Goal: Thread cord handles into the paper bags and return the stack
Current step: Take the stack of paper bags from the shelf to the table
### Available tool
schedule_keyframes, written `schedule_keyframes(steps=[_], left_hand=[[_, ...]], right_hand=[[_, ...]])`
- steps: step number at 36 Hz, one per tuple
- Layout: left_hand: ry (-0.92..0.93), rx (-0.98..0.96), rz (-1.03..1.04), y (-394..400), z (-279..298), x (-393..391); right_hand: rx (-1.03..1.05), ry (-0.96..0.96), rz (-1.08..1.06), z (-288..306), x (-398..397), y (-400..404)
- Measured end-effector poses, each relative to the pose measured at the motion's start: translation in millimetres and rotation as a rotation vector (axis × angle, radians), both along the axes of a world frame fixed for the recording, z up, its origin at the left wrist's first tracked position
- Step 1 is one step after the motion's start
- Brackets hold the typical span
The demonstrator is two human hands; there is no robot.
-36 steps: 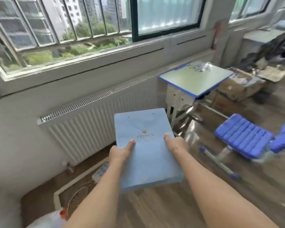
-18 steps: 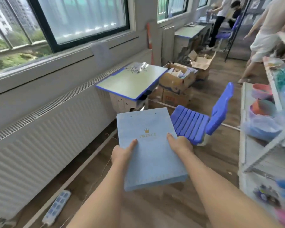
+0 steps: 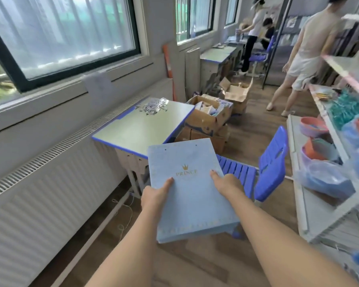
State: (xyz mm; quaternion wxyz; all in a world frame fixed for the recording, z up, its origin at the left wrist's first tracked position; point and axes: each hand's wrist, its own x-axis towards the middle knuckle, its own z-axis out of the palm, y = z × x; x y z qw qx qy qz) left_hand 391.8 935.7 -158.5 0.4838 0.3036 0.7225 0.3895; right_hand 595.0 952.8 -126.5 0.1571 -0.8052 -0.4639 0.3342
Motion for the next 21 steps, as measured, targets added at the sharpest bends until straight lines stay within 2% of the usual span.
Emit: schedule_keyframes(steps=[12,21], left_hand=[[-0.082,-0.009,0.002,144,-3,29],[-0.109,0.024,0.185,244,-7,59]], right_hand=[[-0.015,0.006,-0.002,4,28,141],[-0.008,0.03,0.159,4,46,278]])
